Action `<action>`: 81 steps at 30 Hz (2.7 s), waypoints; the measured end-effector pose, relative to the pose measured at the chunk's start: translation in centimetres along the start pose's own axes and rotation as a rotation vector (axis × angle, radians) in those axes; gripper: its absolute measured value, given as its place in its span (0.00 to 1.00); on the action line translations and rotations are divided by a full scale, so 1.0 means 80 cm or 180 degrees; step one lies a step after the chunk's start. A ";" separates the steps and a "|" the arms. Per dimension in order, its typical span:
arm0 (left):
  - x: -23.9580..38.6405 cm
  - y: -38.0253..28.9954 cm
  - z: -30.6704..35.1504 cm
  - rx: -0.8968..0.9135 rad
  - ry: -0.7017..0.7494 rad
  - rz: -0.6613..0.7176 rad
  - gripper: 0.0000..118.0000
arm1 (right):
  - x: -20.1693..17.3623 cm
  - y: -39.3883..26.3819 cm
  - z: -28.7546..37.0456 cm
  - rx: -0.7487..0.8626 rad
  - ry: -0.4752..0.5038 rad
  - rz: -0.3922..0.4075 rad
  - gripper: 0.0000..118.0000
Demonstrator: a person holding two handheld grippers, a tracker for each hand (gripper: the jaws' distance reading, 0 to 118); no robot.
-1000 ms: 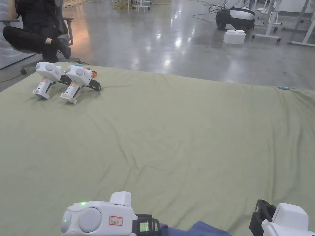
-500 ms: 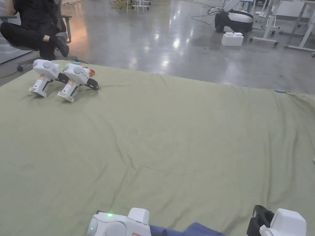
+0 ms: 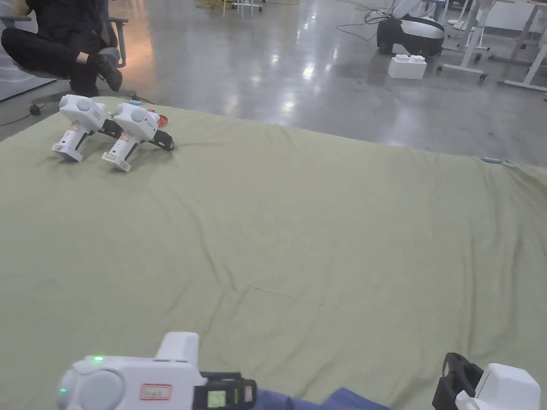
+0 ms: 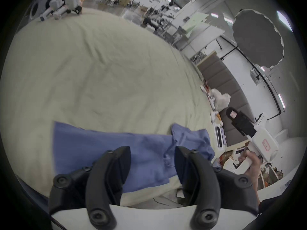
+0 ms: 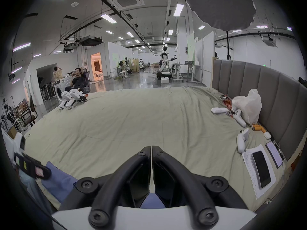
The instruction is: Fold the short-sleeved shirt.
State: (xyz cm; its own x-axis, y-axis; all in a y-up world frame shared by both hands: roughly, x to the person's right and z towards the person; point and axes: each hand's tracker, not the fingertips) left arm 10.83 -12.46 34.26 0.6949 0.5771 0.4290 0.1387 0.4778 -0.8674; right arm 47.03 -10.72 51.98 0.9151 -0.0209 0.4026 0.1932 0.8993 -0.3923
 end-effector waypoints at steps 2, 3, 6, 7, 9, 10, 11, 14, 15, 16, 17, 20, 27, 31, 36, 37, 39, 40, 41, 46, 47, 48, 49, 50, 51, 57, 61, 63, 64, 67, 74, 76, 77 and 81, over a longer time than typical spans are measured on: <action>-0.029 0.011 0.024 0.0144 0.0157 0.0028 0.54 | -0.004 0.003 0.000 0.0079 0.0007 0.0013 0.01; -0.045 0.015 0.032 0.0174 0.0246 0.0115 0.54 | -0.007 0.005 0.000 0.0116 0.0014 0.0023 0.01; -0.097 0.019 0.048 0.0150 0.0231 0.0286 0.55 | -0.013 0.009 -0.001 0.0170 0.0038 0.0038 0.01; -0.114 0.018 0.049 0.0092 0.0167 0.0397 0.55 | -0.015 0.010 -0.002 0.0167 0.0044 0.0039 0.01; -0.145 0.013 0.048 -0.0043 -0.0073 0.0508 0.55 | -0.018 0.011 -0.005 0.0144 0.0056 0.0037 0.01; -0.139 0.006 0.050 -0.0085 -0.0152 0.0603 0.55 | -0.019 0.011 -0.005 0.0132 0.0060 0.0037 0.01; -0.146 0.002 0.047 -0.0124 -0.0216 0.0681 0.55 | -0.020 0.010 -0.005 0.0120 0.0061 0.0035 0.01; -0.204 -0.015 0.022 -0.0248 -0.0452 0.0882 0.55 | -0.020 0.007 -0.006 0.0072 0.0053 0.0017 0.01; -0.215 -0.020 0.014 -0.0264 -0.0572 0.0881 0.55 | -0.020 0.006 -0.006 0.0056 0.0053 0.0004 0.01; -0.220 -0.025 0.007 -0.0288 -0.0683 0.0923 0.55 | -0.019 0.005 -0.007 0.0037 0.0049 -0.0004 0.01; -0.223 -0.028 0.001 -0.0288 -0.0754 0.0971 0.55 | -0.019 0.004 -0.007 0.0027 0.0044 -0.0007 0.01; -0.231 -0.030 -0.017 -0.0190 -0.1093 0.1154 0.54 | -0.017 0.003 -0.006 0.0015 0.0027 -0.0017 0.01; -0.162 -0.039 -0.043 -0.0185 -0.0708 0.0869 0.13 | -0.012 0.004 -0.004 -0.0006 -0.0006 -0.0038 0.01; -0.176 -0.039 -0.023 -0.0027 -0.0704 0.0773 0.08 | -0.008 0.003 -0.002 -0.0005 -0.0015 -0.0042 0.01; -0.156 -0.010 0.034 0.0239 -0.0499 0.0544 0.07 | -0.005 0.004 -0.001 -0.0015 -0.0007 -0.0069 0.01; -0.153 -0.002 0.049 0.0282 -0.0406 0.0532 0.07 | -0.004 0.004 -0.001 -0.0009 -0.0004 -0.0081 0.01; -0.139 0.014 0.085 0.0354 -0.0186 0.0404 0.07 | -0.003 0.004 -0.001 -0.0003 0.0006 -0.0079 0.01; -0.135 0.023 0.101 0.0351 -0.0058 0.0323 0.07 | -0.003 0.004 -0.002 0.0001 0.0017 -0.0077 0.01; -0.130 0.030 0.113 0.0337 0.0138 0.0279 0.07 | -0.003 0.004 -0.002 0.0004 0.0028 -0.0075 0.01; -0.082 0.055 0.151 0.0236 0.0978 -0.0065 0.07 | -0.004 0.003 -0.006 0.0006 0.0081 -0.0075 0.01; -0.074 0.057 0.150 0.0230 0.1063 -0.0073 0.07 | -0.005 0.002 -0.006 0.0006 0.0089 -0.0084 0.01; -0.065 0.058 0.146 0.0218 0.1119 -0.0108 0.07 | -0.004 0.002 -0.007 0.0003 0.0093 -0.0094 0.01; -0.056 0.059 0.143 0.0233 0.1069 -0.0082 0.07 | -0.004 0.001 -0.008 0.0003 0.0096 -0.0106 0.01; -0.037 0.058 0.142 0.0228 0.1060 -0.0071 0.07 | -0.004 0.000 -0.008 0.0004 0.0099 -0.0115 0.01; -0.025 0.057 0.137 0.0221 0.1055 -0.0069 0.07 | -0.004 0.000 -0.008 0.0001 0.0101 -0.0122 0.01; 0.039 0.043 0.093 -0.0034 0.1076 -0.0379 0.07 | 0.001 -0.004 -0.007 -0.0014 0.0083 -0.0156 0.01; 0.075 0.033 0.071 -0.0154 0.1021 -0.0592 0.07 | 0.006 -0.007 -0.006 -0.0039 0.0055 -0.0158 0.01; 0.083 0.031 0.060 -0.0184 0.0989 -0.0632 0.07 | 0.007 -0.008 -0.006 -0.0056 0.0049 -0.0159 0.01; 0.091 0.027 0.050 -0.0206 0.0971 -0.0650 0.07 | 0.008 -0.011 -0.007 -0.0061 0.0041 -0.0163 0.01; 0.105 0.016 0.018 -0.0358 0.0916 -0.0714 0.07 | 0.010 -0.014 -0.007 -0.0076 0.0032 -0.0191 0.01; 0.135 -0.001 -0.052 -0.0511 0.0916 -0.0747 0.07 | 0.015 -0.020 -0.007 -0.0107 0.0008 -0.0201 0.01; 0.142 -0.003 -0.066 -0.0528 0.0898 -0.0743 0.07 | 0.016 -0.020 -0.006 -0.0114 -0.0002 -0.0200 0.01; 0.143 -0.004 -0.074 -0.0549 0.0894 -0.0748 0.07 | 0.016 -0.020 -0.005 -0.0116 -0.0011 -0.0203 0.01; 0.147 -0.015 -0.102 -0.0674 0.0951 -0.0774 0.09 | 0.018 -0.022 -0.006 -0.0139 -0.0023 -0.0210 0.01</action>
State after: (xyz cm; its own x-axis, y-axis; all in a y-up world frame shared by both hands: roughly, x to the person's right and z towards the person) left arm 24.60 -11.64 38.30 0.7935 0.2328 0.5623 0.4433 0.4119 -0.7961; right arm 48.16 -12.50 52.86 0.8974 -0.0763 0.4346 0.2683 0.8762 -0.4003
